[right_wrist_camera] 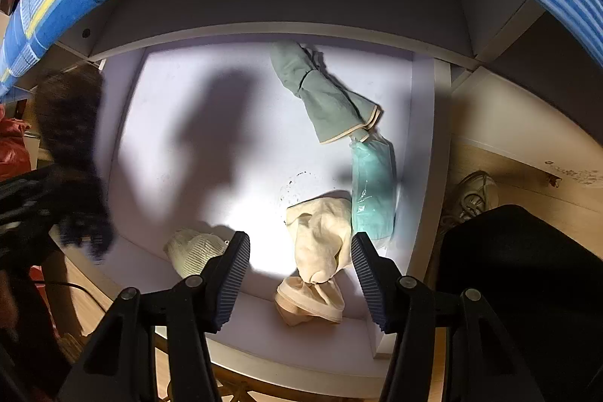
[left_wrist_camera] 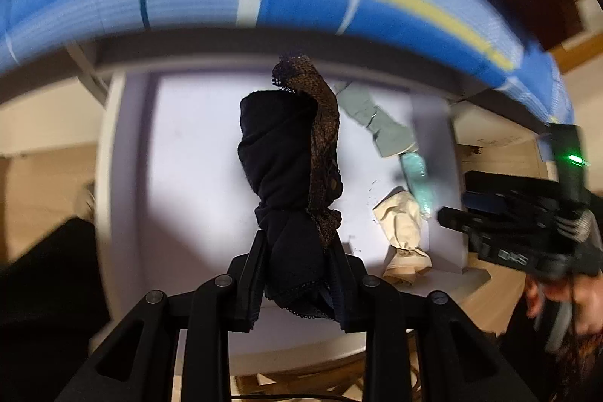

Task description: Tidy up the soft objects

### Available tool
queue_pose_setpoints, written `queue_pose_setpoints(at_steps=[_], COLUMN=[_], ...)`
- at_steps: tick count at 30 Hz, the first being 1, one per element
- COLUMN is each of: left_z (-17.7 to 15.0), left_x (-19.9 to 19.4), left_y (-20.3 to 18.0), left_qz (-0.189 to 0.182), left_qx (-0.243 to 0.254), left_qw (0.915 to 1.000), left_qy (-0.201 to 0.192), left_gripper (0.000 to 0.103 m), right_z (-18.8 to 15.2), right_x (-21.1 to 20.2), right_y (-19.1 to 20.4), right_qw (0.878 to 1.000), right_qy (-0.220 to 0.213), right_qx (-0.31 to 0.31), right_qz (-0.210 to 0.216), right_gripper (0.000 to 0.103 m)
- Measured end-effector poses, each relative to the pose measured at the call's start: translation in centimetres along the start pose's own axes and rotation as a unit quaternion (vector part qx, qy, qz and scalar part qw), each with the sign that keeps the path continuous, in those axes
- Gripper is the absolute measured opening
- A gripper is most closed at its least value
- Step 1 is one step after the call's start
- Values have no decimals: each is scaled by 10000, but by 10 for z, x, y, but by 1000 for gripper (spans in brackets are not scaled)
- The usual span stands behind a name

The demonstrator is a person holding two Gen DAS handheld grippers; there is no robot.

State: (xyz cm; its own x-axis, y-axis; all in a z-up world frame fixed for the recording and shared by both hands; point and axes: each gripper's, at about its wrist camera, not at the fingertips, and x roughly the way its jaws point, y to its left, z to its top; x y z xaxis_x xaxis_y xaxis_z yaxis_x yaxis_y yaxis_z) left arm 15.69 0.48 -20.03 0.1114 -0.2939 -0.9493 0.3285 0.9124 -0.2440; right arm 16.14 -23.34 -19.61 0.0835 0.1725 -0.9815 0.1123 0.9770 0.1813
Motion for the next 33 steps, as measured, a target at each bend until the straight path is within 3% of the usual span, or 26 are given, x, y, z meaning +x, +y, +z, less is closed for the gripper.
queue_pose_setpoints(at_steps=[7,13,18,22,28,33], left_z=[-2,8,29,50,98,134], left_x=[-70,-133,-161,-181,-196,-171], left_y=[-21,-48,-57,-59,-51,-30], left_qz=[-213,-631,-814,-693,-123,583], left_qx=[526,930,908,952,852,713], left_qw=[9963,9846,9803,9759,9734,9774], left_qy=[-652,-1342,-1552,-1836,-2125,-1901], left_gripper=[29,29,28,29,28,28], right_z=[0,0,0,1,0,0], right_x=[1,2,2,1,2,1], right_y=[-1,0,0,1,3,2], right_qw=[10000,9999,9999,10000,9999,9999], right_qy=[19,42,51,35,43,44], right_qx=[-20,-73,-73,-75,-117,-89], right_qz=[-53,-68,-57,-46,-48,-40], right_gripper=[57,57,57,57,57,57])
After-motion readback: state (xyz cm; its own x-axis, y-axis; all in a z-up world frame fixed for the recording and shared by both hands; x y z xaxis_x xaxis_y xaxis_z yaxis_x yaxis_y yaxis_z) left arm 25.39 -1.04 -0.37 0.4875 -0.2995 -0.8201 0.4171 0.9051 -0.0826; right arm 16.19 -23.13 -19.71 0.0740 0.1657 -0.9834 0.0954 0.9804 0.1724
